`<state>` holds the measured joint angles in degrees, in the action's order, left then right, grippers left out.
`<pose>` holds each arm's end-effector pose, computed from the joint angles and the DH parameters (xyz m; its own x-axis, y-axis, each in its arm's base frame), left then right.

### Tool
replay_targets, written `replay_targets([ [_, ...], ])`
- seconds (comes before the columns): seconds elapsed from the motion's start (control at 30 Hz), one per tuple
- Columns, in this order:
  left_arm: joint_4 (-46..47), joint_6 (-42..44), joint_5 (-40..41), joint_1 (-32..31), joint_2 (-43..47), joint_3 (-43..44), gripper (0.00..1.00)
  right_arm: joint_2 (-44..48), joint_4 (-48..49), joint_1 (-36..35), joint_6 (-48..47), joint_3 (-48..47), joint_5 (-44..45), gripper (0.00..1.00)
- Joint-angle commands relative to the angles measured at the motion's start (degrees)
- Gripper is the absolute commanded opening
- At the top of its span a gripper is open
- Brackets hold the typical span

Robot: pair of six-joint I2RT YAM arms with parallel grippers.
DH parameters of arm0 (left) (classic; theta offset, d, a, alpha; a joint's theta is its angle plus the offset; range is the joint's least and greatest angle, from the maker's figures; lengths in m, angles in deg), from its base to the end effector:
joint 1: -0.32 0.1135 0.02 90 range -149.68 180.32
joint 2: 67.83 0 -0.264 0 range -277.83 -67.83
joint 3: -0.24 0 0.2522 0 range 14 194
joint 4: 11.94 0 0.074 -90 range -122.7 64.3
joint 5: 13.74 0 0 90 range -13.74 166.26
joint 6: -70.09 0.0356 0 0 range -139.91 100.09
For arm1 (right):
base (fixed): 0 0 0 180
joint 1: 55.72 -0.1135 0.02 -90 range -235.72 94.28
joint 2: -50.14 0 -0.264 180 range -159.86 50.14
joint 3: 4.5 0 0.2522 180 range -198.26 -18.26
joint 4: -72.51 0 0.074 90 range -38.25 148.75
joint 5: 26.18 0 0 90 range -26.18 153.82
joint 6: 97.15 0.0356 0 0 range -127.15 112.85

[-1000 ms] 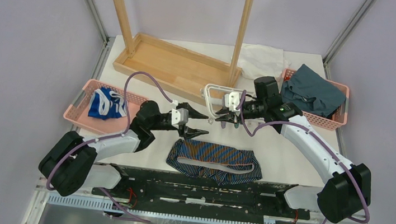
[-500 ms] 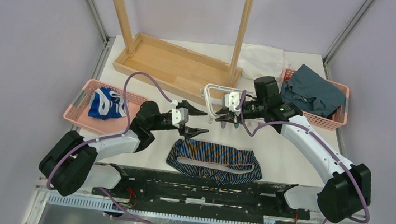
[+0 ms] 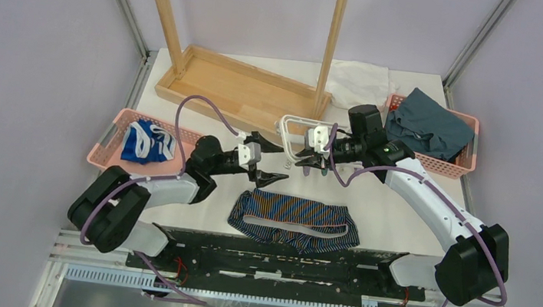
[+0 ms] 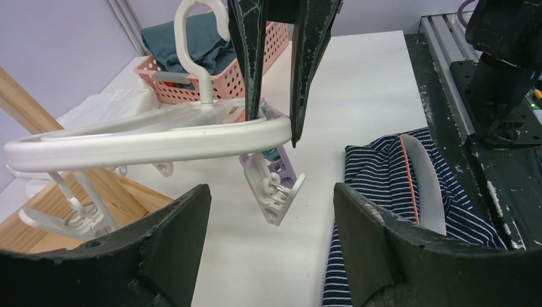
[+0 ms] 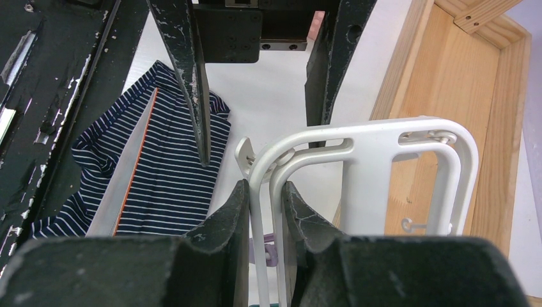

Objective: Clip the underwear to the hanger

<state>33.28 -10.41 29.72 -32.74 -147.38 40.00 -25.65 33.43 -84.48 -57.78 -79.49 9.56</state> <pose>0.2071 -0.1656 0.2210 0.2401 -0.0208 -0.9705 0.9543 0.1883 0.2321 0.2317 0.1601 0.3051 0.2828 -0.3599 -0.8891 -0.9592 -0.1038 -0.2631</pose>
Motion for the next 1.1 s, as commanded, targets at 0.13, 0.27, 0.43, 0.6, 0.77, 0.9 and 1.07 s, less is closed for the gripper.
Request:
replay_targets([
  [0.13, 6.91, -3.60, -5.48, 0.36, -2.96, 4.35, 0.77, 2.41, 3.25, 0.16, -0.26, -0.45, -3.42, 0.00],
  [0.27, 7.48, -4.98, -8.59, 0.36, -3.67, 5.26, 0.76, 2.25, 3.21, 0.12, -0.26, -0.54, -3.47, 0.00],
  [0.43, 7.34, -5.86, -10.06, 0.34, -4.40, 5.89, 0.75, 2.15, 3.21, 0.08, -0.17, -0.61, -3.42, 0.00],
  [0.6, 7.46, -6.40, -11.12, 0.36, -4.93, 6.36, 0.74, 2.05, 3.21, 0.14, -0.17, -0.63, -3.46, 0.00],
  [0.77, 7.44, -6.85, -11.39, 0.36, -5.47, 6.73, 0.72, 2.13, 3.26, 0.13, -0.17, -0.59, -3.38, 0.00],
  [0.9, 7.25, -7.03, -11.36, 0.32, -5.96, 6.96, 0.70, 2.14, 3.26, 0.12, -0.17, -0.62, -3.31, 0.00],
  [1.07, 6.48, -7.04, -11.24, 0.36, -5.97, 7.21, 0.64, 2.09, 3.27, 0.10, -0.08, -0.64, -3.25, 0.00],
])
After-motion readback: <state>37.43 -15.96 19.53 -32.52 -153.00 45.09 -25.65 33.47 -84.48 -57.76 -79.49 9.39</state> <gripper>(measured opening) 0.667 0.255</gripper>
